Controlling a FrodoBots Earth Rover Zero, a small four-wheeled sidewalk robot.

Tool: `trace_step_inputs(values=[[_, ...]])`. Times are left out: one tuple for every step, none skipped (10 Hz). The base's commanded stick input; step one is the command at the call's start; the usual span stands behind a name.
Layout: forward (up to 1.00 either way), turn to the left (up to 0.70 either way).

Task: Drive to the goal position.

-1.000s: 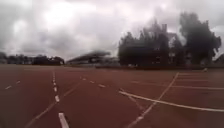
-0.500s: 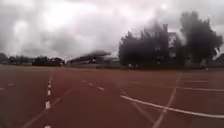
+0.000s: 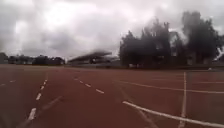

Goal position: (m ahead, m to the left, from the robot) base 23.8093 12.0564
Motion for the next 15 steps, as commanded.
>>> trace_step_inputs(values=[[0.70,0.00],[0.70,0.00],[0.70,0.00],[0.70,0.00],[0.70,0.00],[0.70,0.00],[0.70,0.00],[0.70,0.00],[0.70,0.00],[0.70,0.00],[0.70,0.00],[0.70,0.00],[0.70,0.00],[0.70,0.00],[0.70,0.00]])
